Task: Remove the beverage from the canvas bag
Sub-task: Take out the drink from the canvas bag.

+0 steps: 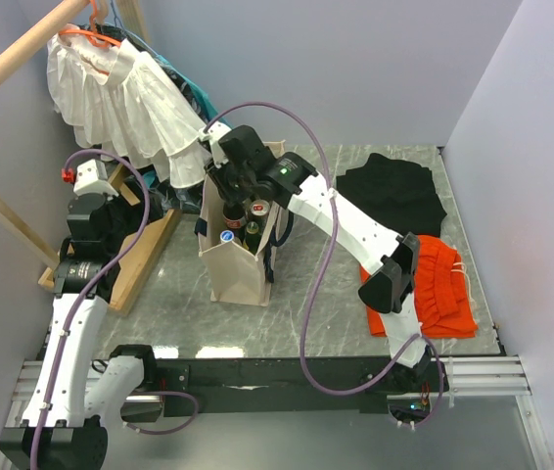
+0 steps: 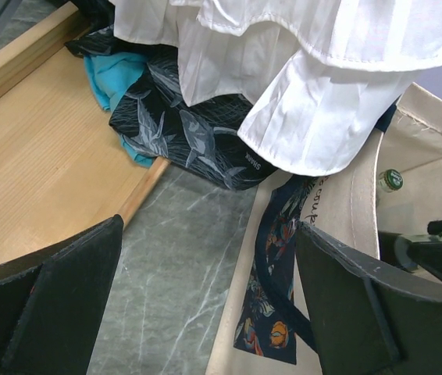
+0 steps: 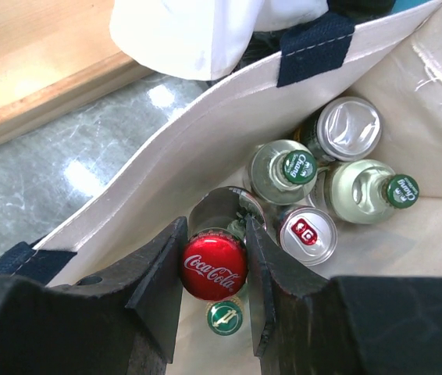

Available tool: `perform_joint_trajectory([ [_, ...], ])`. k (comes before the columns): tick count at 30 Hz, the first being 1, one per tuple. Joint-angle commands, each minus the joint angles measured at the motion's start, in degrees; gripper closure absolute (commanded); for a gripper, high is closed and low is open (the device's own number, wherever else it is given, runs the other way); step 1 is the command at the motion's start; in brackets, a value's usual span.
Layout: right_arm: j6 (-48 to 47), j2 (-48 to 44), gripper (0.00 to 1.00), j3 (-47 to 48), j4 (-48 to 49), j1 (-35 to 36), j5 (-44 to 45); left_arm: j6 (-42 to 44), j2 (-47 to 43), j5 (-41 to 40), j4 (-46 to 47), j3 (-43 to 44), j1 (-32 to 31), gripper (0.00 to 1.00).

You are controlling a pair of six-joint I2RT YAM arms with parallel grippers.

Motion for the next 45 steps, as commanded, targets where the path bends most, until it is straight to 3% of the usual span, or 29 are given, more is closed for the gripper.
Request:
perform_joint_trajectory([
  [1, -0.87, -7.17, 1.00, 5.20, 7.12, 0.15, 1.24, 0.40, -0.22, 1.03, 1.06, 2.16, 0.05, 0.04],
  [45, -1.93, -14.55, 1.00, 5.56, 10.81, 0.15, 1.06, -1.45, -2.77, 0.33, 1.32, -0.91, -0.04, 0.04],
])
